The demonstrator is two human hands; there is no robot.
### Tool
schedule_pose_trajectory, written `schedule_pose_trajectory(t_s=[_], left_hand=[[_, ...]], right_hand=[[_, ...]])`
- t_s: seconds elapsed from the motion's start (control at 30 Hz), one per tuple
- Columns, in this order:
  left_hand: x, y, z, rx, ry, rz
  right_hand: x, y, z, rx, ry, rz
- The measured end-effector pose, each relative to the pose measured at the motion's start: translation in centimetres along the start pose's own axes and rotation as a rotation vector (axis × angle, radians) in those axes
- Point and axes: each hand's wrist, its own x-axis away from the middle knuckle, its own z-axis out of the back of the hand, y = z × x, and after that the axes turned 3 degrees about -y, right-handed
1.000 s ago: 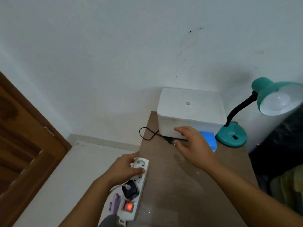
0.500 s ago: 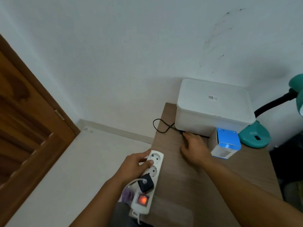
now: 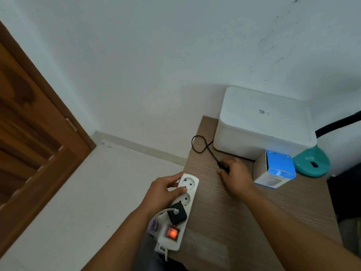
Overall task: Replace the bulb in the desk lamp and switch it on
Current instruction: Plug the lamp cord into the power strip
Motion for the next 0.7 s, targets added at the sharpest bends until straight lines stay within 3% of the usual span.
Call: schedule_pose_trajectory(t_s=[0.5,0.7], left_hand=[[0.4,0.3,0.1,0.124,-0.029,0.017],[0.4,0.4,0.2,0.161,-0.034,0.014]], right_hand=[[2.2,-1.3,-0.2,-0.360,-0.115,-0.104],[3.0,-3.7,0.8,-0.540,-0.181,-0.008]])
